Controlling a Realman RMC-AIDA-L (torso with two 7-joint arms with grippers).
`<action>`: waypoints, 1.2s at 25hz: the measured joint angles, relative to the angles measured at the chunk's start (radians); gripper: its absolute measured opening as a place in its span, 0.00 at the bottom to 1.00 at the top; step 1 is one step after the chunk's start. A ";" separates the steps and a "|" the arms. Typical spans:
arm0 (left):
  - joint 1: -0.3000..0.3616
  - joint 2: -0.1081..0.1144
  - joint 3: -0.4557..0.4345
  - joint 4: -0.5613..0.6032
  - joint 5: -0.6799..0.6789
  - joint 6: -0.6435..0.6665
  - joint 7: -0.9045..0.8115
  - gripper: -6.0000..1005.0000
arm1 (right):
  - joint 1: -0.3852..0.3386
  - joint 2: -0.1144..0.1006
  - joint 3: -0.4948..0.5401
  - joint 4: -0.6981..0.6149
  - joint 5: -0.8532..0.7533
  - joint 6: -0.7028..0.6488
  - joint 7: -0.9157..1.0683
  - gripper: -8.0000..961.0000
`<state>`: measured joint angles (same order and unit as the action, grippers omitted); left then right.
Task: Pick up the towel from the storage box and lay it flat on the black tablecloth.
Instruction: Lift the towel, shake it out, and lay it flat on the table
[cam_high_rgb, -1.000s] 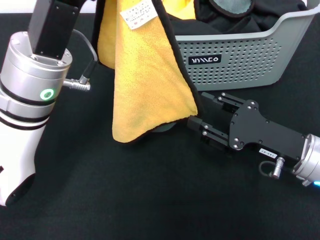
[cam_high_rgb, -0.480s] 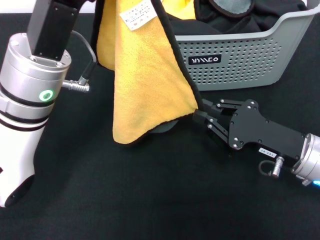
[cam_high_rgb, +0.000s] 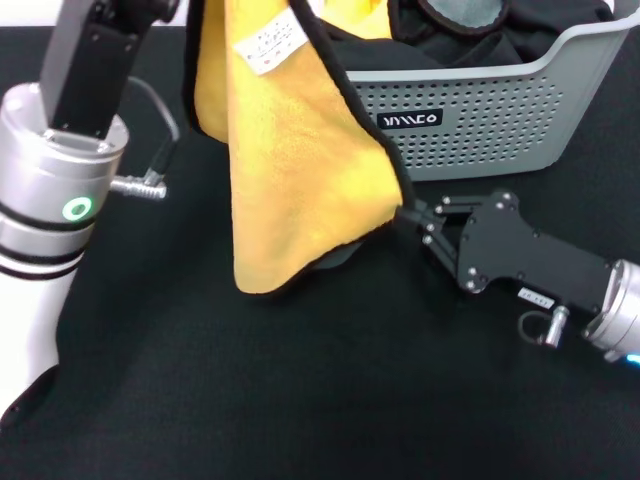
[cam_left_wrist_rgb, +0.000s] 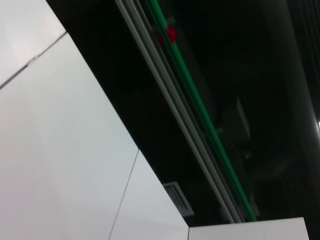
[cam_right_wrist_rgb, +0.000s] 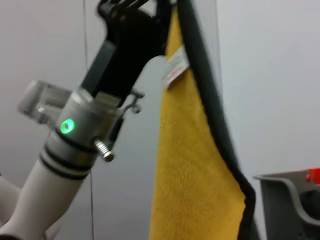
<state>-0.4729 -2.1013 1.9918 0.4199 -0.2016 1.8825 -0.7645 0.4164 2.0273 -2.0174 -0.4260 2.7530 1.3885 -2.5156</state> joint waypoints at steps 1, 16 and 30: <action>0.006 0.001 -0.001 0.000 0.001 0.009 -0.003 0.03 | 0.000 -0.001 0.009 -0.002 0.000 0.006 0.008 0.08; 0.166 0.112 -0.007 -0.003 0.081 0.051 -0.288 0.04 | -0.152 -0.112 0.340 -0.539 -0.444 0.070 0.420 0.03; 0.514 0.142 -0.118 0.219 0.288 0.153 -0.379 0.06 | -0.413 -0.029 0.501 -0.913 -0.668 0.308 0.603 0.05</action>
<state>0.0414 -1.9590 1.8737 0.6385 0.0867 2.0352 -1.1438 0.0029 1.9981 -1.5163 -1.3391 2.0854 1.6960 -1.9125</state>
